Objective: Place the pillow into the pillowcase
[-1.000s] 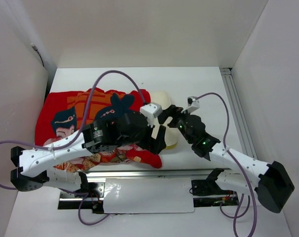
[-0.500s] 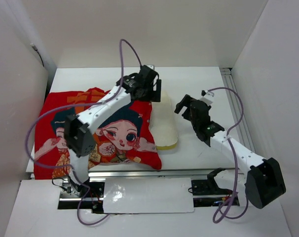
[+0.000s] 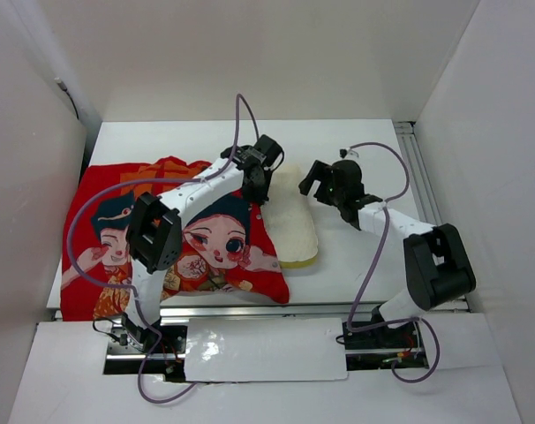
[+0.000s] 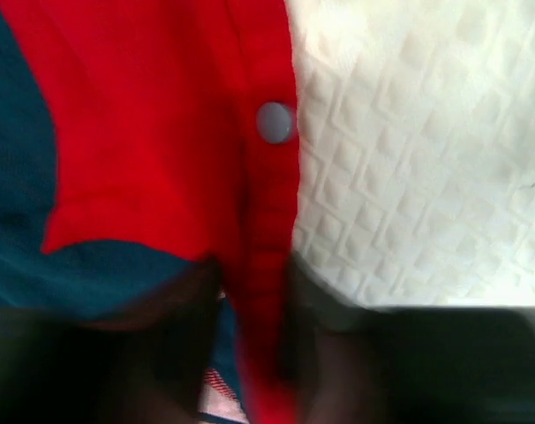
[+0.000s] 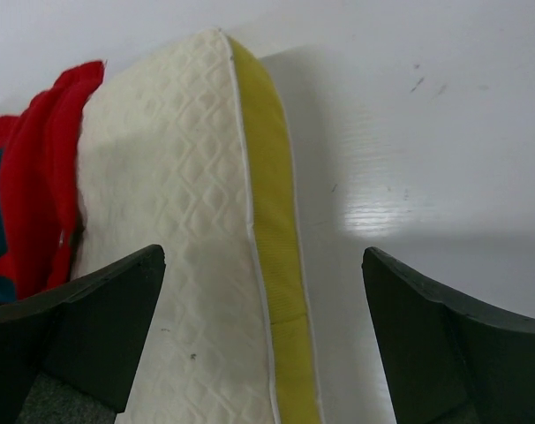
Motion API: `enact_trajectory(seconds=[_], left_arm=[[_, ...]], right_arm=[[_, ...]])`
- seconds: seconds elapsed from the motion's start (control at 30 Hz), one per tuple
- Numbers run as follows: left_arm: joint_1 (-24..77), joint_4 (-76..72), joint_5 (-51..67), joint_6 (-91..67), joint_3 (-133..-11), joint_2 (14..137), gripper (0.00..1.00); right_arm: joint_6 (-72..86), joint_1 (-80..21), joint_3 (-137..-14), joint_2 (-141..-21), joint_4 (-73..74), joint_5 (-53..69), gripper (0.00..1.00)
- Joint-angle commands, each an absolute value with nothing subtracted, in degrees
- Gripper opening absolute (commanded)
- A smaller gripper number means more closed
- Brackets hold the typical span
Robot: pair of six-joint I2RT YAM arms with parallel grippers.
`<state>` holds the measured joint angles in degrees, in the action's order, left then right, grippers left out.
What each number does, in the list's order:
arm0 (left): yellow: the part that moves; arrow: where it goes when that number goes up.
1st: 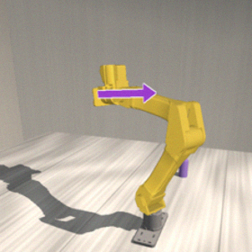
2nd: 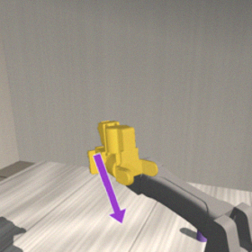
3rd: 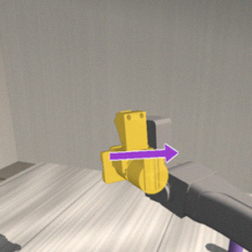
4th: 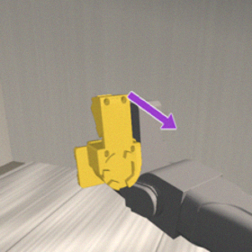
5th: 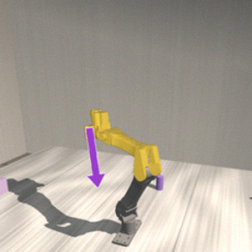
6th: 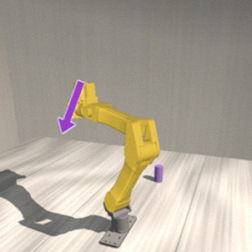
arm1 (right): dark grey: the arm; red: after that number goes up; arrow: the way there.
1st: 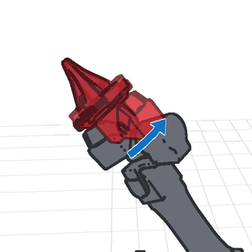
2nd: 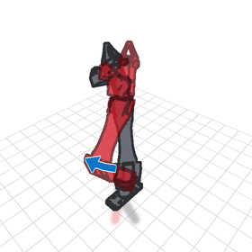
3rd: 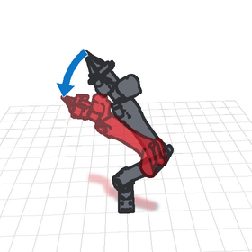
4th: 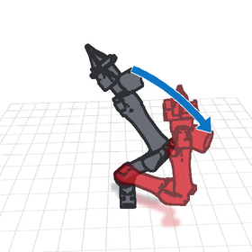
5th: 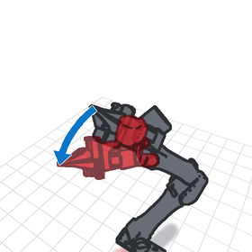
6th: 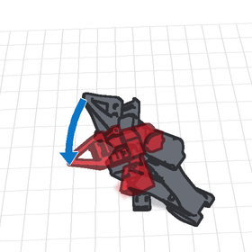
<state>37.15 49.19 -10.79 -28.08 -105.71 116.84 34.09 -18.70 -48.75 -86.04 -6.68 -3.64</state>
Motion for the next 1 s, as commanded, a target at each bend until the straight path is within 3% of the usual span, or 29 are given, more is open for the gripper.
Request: enact_trajectory(seconds=[0.0, 0.03, 0.07, 0.13, 0.33, 0.37, 0.4, 0.43, 0.47, 0.53, 0.73, 0.97], left_arm=[[36.48, 48.77, -10.01, -26.10, -106.95, 116.00, 0.20], [36.47, 49.65, -10.02, -26.80, -107.83, 116.02, 0.03], [35.69, 51.05, -10.02, -26.81, -108.71, 116.62, 0.00], [35.07, 51.06, -10.02, -27.42, -110.12, 116.11, 0.00], [35.07, 51.76, -10.72, -27.42, -118.28, 115.58, 0.00], [35.07, 51.77, -10.72, -26.64, -119.43, 115.58, 0.00], [35.07, 51.77, -10.72, -26.02, -120.40, 114.88, 0.00], [35.07, 52.29, -10.72, -26.02, -121.80, 114.87, 0.00], [35.07, 52.29, -10.72, -25.49, -122.43, 114.35, 0.00], [36.21, 52.29, -10.72, -24.88, -124.27, 114.35, 0.00], [43.40, 53.44, -8.69, -21.72, -129.45, 112.51, 0.00], [58.17, 51.42, -7.65, -18.46, -134.72, 106.88, 0.00]], right_arm=[[32.53, -18.37, -50.19, -87.27, -14.58, 4.73, 1.00], [31.48, -18.37, -50.19, -87.97, -16.16, 7.79, 1.00], [29.72, -18.89, -49.58, -88.85, -16.87, 9.82, 1.00], [28.57, -19.42, -49.57, -90.17, -17.40, 15.17, 1.00], [21.01, -22.06, -50.89, -97.64, -21.70, 32.84, 0.82], [20.22, -22.67, -50.89, -97.65, -22.41, 34.18, 0.74], [19.69, -23.46, -50.89, -97.65, -23.89, 35.49, 0.40], [19.17, -23.47, -50.19, -96.95, -26.95, 37.07, 0.24], [19.16, -24.95, -49.49, -96.07, -27.94, 37.09, 0.11], [16.98, -26.45, -48.79, -91.96, -31.87, 37.71, 0.00], [18.36, -33.65, -37.63, -78.86, -53.58, 32.71, 0.00], [25.82, -39.11, -32.88, -81.20, -69.49, 11.75, 0.00]])
